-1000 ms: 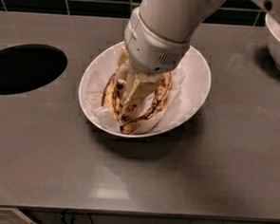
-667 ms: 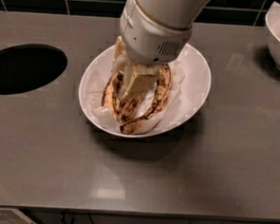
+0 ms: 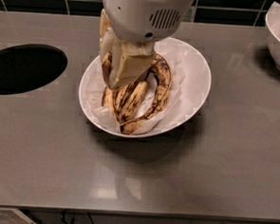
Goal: Pick banana from white bowl
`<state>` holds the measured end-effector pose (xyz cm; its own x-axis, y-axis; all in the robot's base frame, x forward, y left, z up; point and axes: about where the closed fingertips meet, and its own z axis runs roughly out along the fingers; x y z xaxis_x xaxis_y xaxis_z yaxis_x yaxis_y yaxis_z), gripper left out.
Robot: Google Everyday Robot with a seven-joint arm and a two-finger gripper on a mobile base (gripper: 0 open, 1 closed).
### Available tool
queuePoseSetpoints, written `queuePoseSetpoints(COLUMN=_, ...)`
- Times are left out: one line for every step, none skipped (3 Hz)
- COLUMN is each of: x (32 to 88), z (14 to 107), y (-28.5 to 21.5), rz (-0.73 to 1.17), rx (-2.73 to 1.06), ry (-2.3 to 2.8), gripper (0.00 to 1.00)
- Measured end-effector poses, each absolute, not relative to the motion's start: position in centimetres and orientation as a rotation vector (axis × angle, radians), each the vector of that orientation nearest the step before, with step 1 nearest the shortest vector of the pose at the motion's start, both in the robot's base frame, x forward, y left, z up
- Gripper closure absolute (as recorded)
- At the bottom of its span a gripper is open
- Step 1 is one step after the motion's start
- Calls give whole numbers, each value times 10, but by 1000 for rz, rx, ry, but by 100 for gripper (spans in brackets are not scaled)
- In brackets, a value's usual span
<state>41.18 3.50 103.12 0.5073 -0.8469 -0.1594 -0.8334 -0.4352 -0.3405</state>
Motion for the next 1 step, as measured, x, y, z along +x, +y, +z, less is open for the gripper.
queuePoseSetpoints(x=400, z=1049, y=37, rz=-56, rx=-2346, ry=1354, gripper=100)
